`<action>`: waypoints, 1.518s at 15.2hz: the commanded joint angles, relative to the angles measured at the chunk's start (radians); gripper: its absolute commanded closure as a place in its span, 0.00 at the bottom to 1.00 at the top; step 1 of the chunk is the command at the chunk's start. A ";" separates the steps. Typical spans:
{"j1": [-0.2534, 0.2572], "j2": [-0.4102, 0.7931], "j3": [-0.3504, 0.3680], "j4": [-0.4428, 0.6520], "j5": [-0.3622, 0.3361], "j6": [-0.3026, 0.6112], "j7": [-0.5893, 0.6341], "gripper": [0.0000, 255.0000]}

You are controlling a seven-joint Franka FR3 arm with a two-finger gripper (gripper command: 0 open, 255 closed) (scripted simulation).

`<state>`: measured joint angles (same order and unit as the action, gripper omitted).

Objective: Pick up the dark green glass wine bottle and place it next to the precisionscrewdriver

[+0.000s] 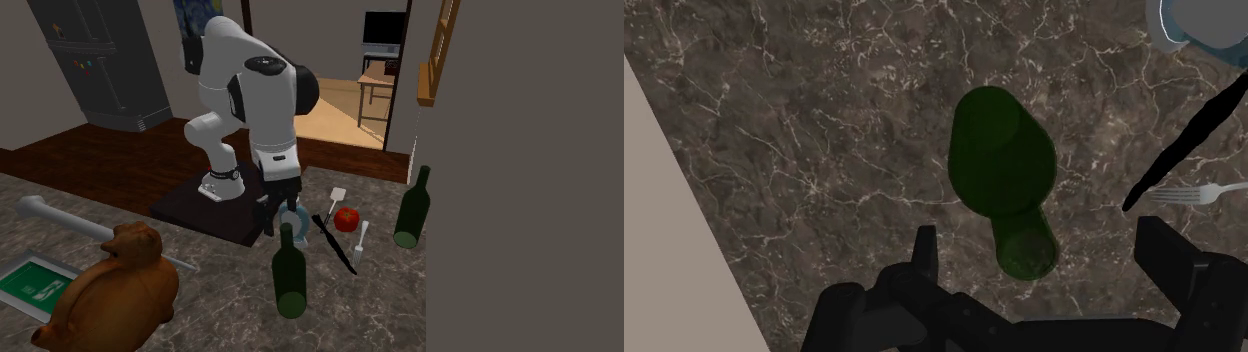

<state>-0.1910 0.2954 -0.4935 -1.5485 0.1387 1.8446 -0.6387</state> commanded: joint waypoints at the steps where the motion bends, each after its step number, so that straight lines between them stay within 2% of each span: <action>1: -0.002 0.009 0.002 -0.014 0.005 0.022 -0.004 0.00; 5: -0.001 0.020 0.005 -0.061 0.012 0.079 -0.009 0.00; 13: -0.001 0.020 0.005 -0.061 0.012 0.079 -0.009 0.00; 14: -0.001 0.020 0.005 -0.061 0.012 0.079 -0.009 1.00; 23: -0.001 0.020 0.005 -0.061 0.012 0.079 -0.009 1.00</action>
<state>-0.1918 0.3150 -0.4889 -1.6097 0.1511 1.9239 -0.6478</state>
